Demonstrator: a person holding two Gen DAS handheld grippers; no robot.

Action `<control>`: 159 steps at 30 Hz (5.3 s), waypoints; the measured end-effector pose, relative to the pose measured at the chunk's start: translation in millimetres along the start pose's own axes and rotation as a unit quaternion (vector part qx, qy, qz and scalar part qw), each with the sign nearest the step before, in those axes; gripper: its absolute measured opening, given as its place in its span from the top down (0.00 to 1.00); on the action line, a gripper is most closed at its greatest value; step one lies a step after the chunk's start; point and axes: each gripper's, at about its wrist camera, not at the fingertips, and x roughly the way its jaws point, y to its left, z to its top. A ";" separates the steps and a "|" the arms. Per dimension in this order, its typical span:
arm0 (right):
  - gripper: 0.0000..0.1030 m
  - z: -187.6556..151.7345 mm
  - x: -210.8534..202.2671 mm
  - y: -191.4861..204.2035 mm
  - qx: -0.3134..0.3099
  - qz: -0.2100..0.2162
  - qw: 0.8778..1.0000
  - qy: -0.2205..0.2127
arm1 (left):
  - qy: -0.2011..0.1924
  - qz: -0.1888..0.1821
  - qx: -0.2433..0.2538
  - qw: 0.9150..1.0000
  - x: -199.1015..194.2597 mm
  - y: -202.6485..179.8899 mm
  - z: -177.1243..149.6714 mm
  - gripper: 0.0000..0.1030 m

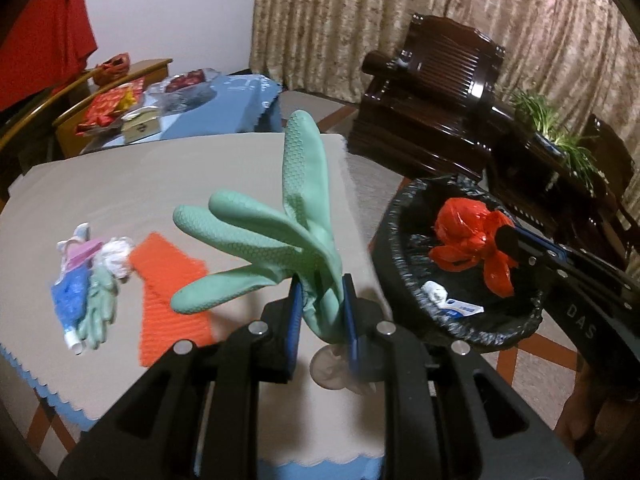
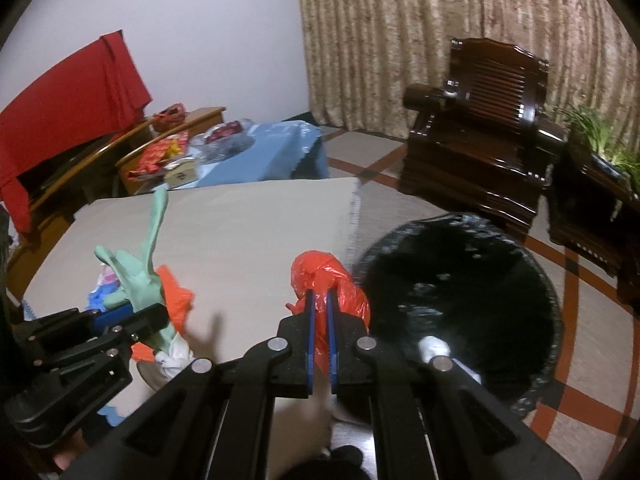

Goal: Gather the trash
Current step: 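Carry the glove and red bag in both tools over the trash bin, then open both tools to drop the glove and red bag into the bin, then move both open tools back over the remaining trash, then grasp the orange foam mesh with the right tool while the left grasps the blue plastic bag, then carry the mesh and blue bag in both tools over the black trash bin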

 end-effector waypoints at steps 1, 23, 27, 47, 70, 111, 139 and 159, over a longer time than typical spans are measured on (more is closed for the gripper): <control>0.95 -0.2 0.9 -8.2 0.001 -0.005 1.000 0.000 | -0.001 -0.001 0.003 1.000 3.6 -8.5 1.0 0.83; 0.89 -17.9 71.1 -170.5 0.063 -0.052 0.995 0.061 | 0.055 -0.064 0.033 0.996 123.7 -145.3 11.9 0.66; 0.74 -29.2 75.0 -182.5 0.086 -0.063 0.992 0.068 | 0.058 -0.056 0.054 0.995 139.5 -151.8 11.3 0.54; 0.74 -25.1 -0.3 -78.0 0.059 -0.014 0.998 0.033 | 0.032 0.052 0.005 0.998 49.8 5.8 -15.5 0.38; 0.74 -32.1 50.3 180.9 -0.069 0.112 0.990 0.049 | -0.017 0.168 -0.098 0.981 -37.3 244.4 -60.1 0.30; 0.83 -61.8 204.8 278.2 -0.145 0.097 0.977 0.121 | 0.037 0.152 -0.105 0.982 72.1 342.5 -77.4 0.72; 1.00 -13.7 123.4 253.9 -0.107 0.130 0.984 0.059 | -0.016 0.119 -0.085 0.989 -4.1 274.1 -52.1 0.95; 1.00 3.6 48.8 182.8 -0.079 0.093 0.992 0.016 | -0.040 0.080 -0.050 0.995 -42.6 180.6 -36.0 0.95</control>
